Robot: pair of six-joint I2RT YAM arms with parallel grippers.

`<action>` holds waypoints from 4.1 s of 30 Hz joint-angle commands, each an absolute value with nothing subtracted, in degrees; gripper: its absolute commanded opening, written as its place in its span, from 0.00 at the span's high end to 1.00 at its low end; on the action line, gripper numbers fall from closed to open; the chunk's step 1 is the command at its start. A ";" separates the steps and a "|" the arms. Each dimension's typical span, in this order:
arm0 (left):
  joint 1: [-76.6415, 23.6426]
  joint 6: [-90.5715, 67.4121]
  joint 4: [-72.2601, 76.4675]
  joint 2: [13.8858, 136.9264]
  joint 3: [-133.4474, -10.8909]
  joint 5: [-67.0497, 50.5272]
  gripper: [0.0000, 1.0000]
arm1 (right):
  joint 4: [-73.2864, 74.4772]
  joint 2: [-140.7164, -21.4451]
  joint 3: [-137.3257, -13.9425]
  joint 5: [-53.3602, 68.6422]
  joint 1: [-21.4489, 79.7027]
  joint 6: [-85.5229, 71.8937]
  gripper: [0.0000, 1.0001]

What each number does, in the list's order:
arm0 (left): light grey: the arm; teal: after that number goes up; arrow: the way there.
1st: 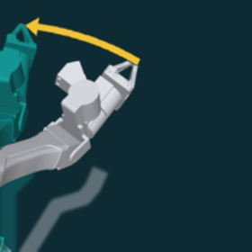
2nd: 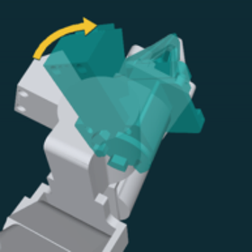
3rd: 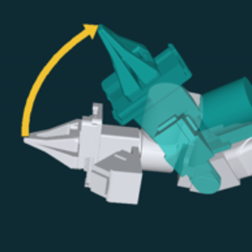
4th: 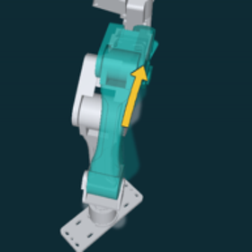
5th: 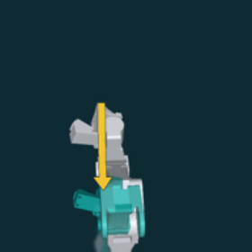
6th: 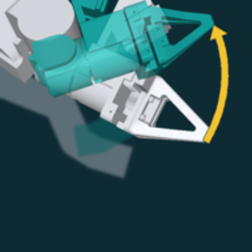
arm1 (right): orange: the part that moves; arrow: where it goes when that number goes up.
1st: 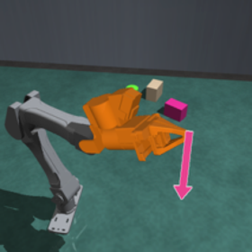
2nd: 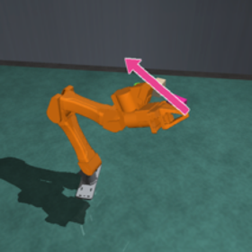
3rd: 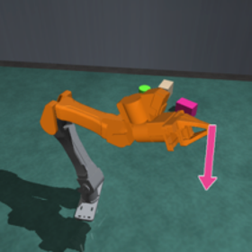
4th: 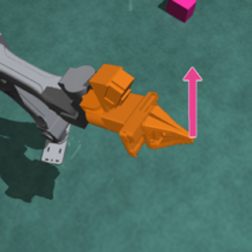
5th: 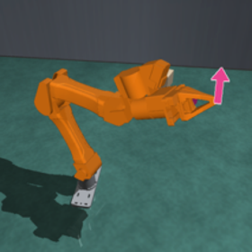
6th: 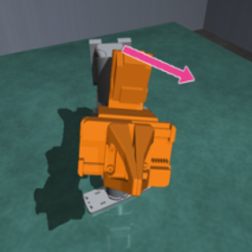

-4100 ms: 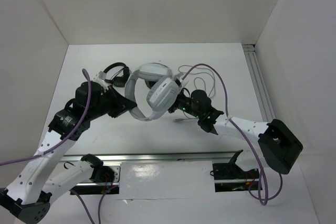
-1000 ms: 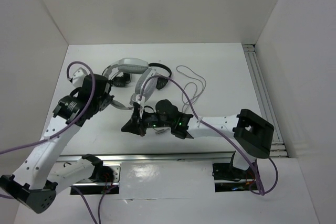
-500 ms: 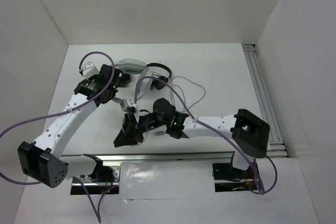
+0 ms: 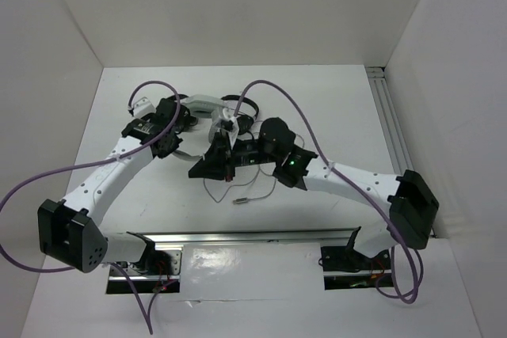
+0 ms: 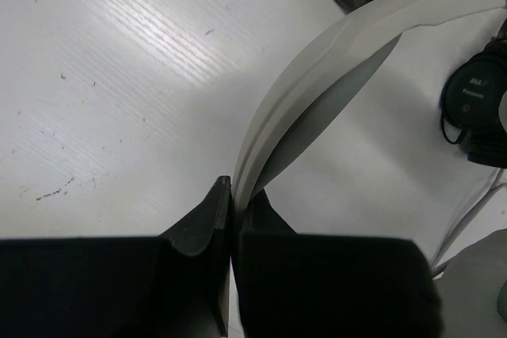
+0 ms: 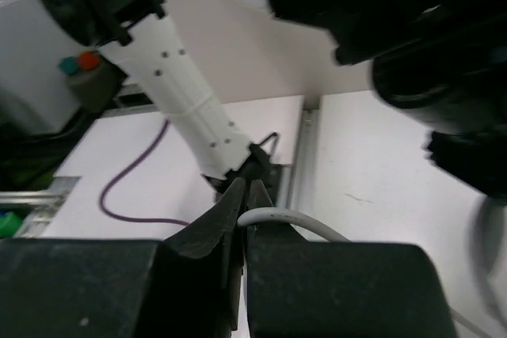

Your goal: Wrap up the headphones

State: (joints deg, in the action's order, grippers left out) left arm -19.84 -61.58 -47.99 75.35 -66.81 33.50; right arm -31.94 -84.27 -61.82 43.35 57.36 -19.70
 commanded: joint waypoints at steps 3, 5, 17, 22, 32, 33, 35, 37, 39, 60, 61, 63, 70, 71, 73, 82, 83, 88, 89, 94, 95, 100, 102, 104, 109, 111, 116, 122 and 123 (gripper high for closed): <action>-19.16 -58.55 -40.53 73.75 -62.67 31.91 1.00 | -14.40 -77.43 -72.56 34.90 54.85 -7.32 1.00; -19.86 -51.80 -36.58 73.22 -60.31 29.20 1.00 | -6.81 -78.82 -76.97 33.75 52.30 -0.46 1.00; -27.51 -27.89 -46.48 79.70 -67.66 22.24 1.00 | 49.72 -96.22 -113.45 32.00 43.42 23.99 1.00; -27.43 -27.25 -51.42 82.96 -70.92 32.16 1.00 | 56.43 -98.53 -119.79 19.48 44.99 23.30 1.00; -31.36 -22.15 -49.57 76.82 -68.38 23.99 1.00 | 6.79 -79.19 -85.54 -26.94 53.88 22.15 1.00; -32.16 -22.15 -49.57 75.60 -67.68 23.99 1.00 | 4.59 -79.19 -84.91 -28.90 53.88 21.63 0.97; -33.65 -22.15 -50.44 75.06 -67.68 25.21 1.00 | 1.86 -79.97 -84.90 -30.23 53.26 21.01 0.92; -35.50 -24.08 -51.85 73.57 -67.15 27.58 1.00 | 0.10 -82.07 -84.90 -34.26 52.13 20.22 0.90; -36.38 -25.31 -53.08 72.69 -67.15 31.37 1.00 | -2.46 -83.31 -84.90 -37.16 50.98 17.34 0.91; -42.10 -19.70 -52.65 68.20 -70.30 19.34 1.00 | -3.97 -86.75 -84.99 -14.78 40.09 10.81 1.00; -42.62 -19.17 -53.17 67.68 -71.01 18.47 1.00 | -3.96 -86.75 -84.99 -10.94 39.30 10.81 1.00; -42.63 -17.32 -53.17 66.81 -72.33 16.10 1.00 | -3.17 -86.75 -84.38 -5.13 36.57 11.34 1.00; -44.91 -16.86 -57.56 65.48 -77.15 20.96 1.00 | 6.92 -88.95 -91.04 13.79 32.43 17.12 1.00; -45.61 -17.92 -59.05 66.78 -78.04 23.88 1.00 | 9.64 -89.73 -92.88 13.19 32.43 18.01 1.00; -46.49 -21.00 -63.08 68.11 -80.58 29.68 1.00 | 9.15 -89.74 -92.90 10.65 32.43 18.02 1.00; -47.11 -17.93 -59.06 67.50 -84.37 17.41 1.00 | -0.18 -88.42 -83.14 20.11 30.77 12.31 0.97; -47.11 -17.93 -59.06 67.50 -85.16 15.75 1.00 | -1.57 -88.42 -82.62 21.17 30.76 11.70 0.97; -47.11 -19.76 -58.54 66.97 -88.68 16.61 1.00 | -3.33 -91.49 -82.62 34.08 29.53 7.22 0.97; -47.11 -20.30 -59.14 66.97 -90.16 17.66 1.00 | -4.64 -92.10 -82.62 36.28 28.92 5.99 0.95; -47.11 -22.14 -62.04 67.05 -95.96 19.86 1.00 | -21.68 -96.92 -78.75 46.66 28.39 -6.11 0.76; -47.11 -22.15 -63.96 67.06 -98.24 21.34 1.00 | -26.93 -98.34 -78.75 47.89 28.91 -8.24 0.74; -47.11 -25.74 -68.20 69.26 -102.91 26.36 1.00 | -32.75 -109.06 -83.05 53.61 32.16 -17.37 0.66; -47.11 -27.77 -69.60 71.19 -105.80 28.55 1.00 | -37.77 -112.49 -81.83 53.00 34.10 -19.94 0.64; -47.11 -28.82 -71.80 72.50 -108.44 28.56 1.00 | -49.70 -114.42 -78.06 51.59 34.88 -26.34 0.61; -44.57 -30.23 -74.44 78.12 -119.16 30.67 1.00 | -69.14 -125.14 -77.43 52.12 37.87 -38.40 0.61; -42.90 -30.23 -75.05 80.58 -122.94 29.89 1.00 | -71.53 -128.39 -77.43 50.72 39.71 -40.34 0.61; -34.75 -31.38 -75.15 87.27 -134.20 27.96 1.00 | -83.65 -133.50 -74.72 48.17 41.66 -46.99 0.65; -18.04 -30.85 -66.63 91.75 -134.47 15.75 1.00 | -93.34 -133.51 -65.94 47.64 42.89 -50.28 0.99; -14.97 -31.37 -65.49 92.80 -135.17 15.21 1.00 | -93.34 -132.64 -64.70 47.64 43.59 -48.88 1.00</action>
State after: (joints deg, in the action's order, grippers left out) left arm -20.53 -28.80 -74.43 91.39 -132.55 21.32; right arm -71.07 -134.34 -67.57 48.73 42.68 -48.16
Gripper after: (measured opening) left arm 0.120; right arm 0.025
